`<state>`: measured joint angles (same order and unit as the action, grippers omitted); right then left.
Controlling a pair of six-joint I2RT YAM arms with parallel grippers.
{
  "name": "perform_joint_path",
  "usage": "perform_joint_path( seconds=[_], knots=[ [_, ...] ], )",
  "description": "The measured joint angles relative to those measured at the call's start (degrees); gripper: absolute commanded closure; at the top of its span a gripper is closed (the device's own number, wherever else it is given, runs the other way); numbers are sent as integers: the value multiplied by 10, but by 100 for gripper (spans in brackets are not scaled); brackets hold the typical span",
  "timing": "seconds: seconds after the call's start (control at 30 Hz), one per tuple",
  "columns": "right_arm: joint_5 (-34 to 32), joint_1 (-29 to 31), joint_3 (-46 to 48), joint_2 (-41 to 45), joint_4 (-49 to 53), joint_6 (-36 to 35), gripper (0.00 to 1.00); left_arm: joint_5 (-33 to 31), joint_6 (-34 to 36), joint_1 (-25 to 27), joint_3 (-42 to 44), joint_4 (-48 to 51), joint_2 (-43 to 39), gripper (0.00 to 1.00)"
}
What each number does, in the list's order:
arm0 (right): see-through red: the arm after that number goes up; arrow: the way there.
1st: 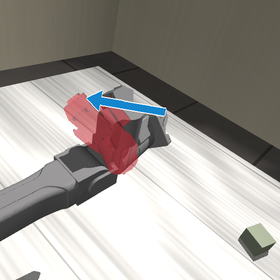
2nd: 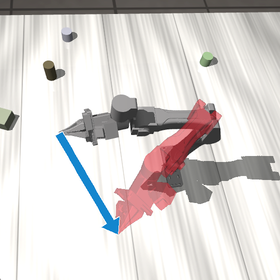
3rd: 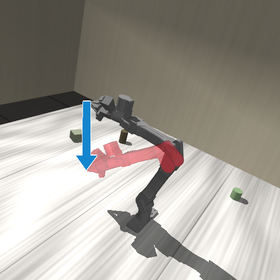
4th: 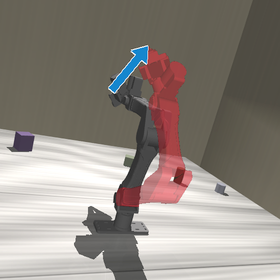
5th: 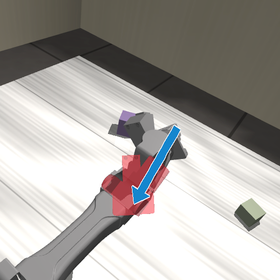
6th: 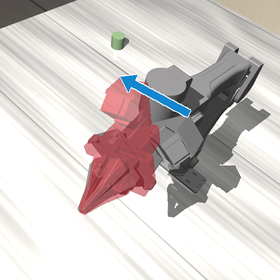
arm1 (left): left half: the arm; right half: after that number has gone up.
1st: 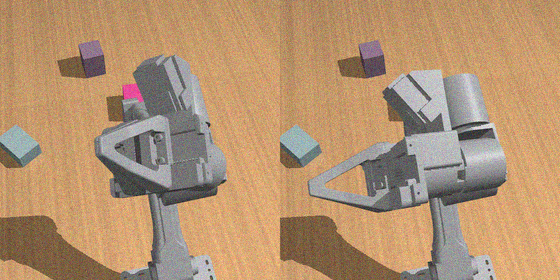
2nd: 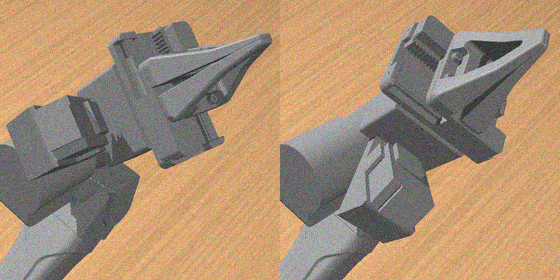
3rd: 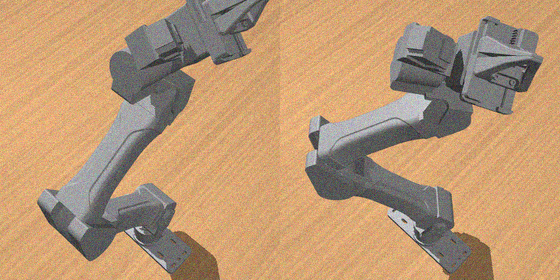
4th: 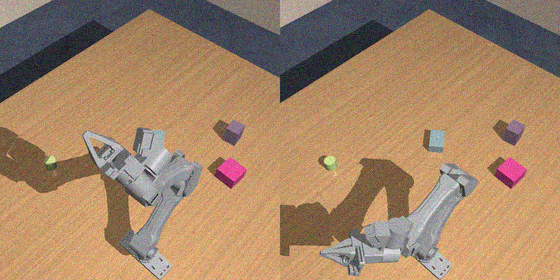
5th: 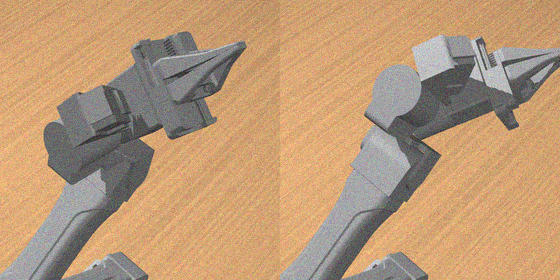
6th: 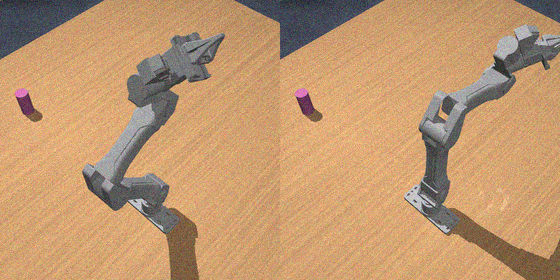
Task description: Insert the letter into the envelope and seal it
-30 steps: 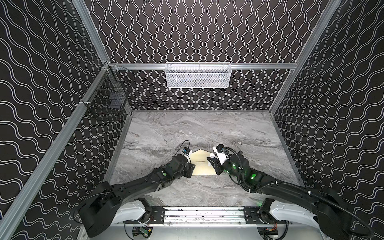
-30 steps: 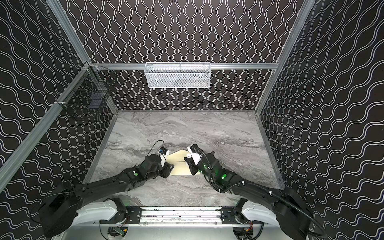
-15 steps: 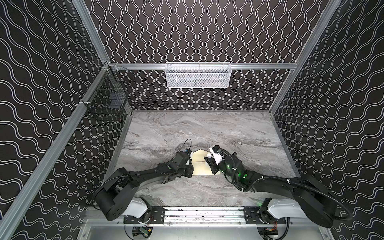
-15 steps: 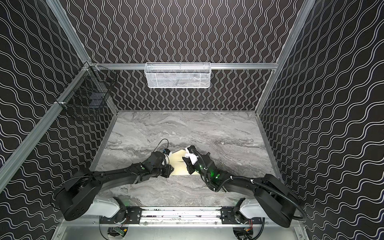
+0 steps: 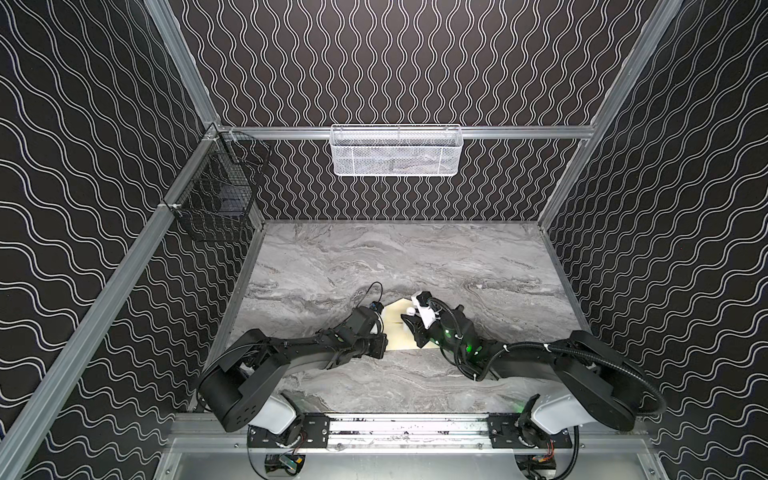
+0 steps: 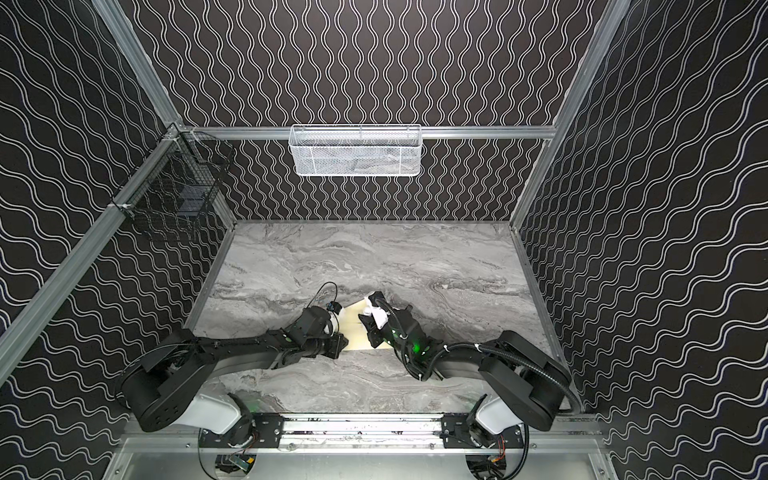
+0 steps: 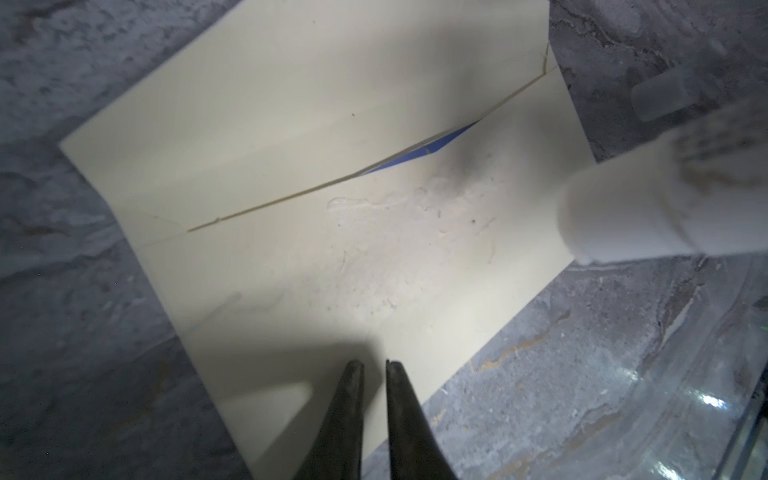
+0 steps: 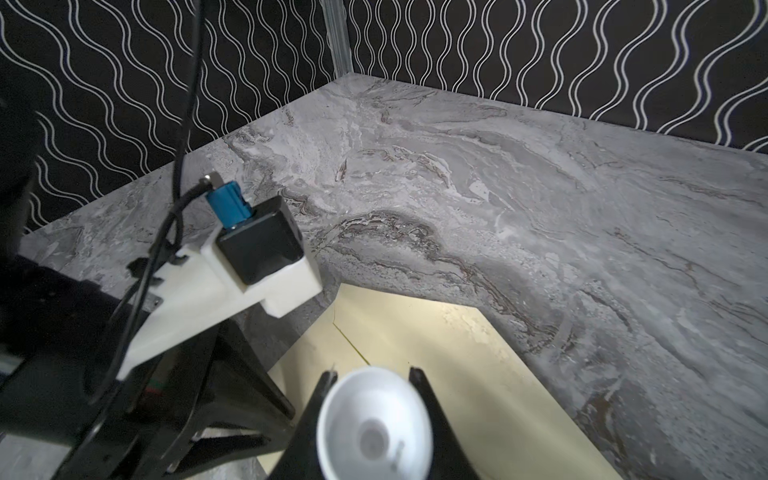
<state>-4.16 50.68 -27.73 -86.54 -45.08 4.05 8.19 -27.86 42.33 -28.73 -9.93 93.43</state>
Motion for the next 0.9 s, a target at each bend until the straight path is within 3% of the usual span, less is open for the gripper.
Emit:
perform_joint_path(
  seconds=[0.4, 0.9],
  knots=[
    [-9, 33, -24, -88, -61, -1, 100, 31, -34, 12, 47, -11, -44, 85],
    [-46, 54, -34, -140, -79, -11, 100, 38, -37, 12, 40, -15, -30, 88]
  ],
)
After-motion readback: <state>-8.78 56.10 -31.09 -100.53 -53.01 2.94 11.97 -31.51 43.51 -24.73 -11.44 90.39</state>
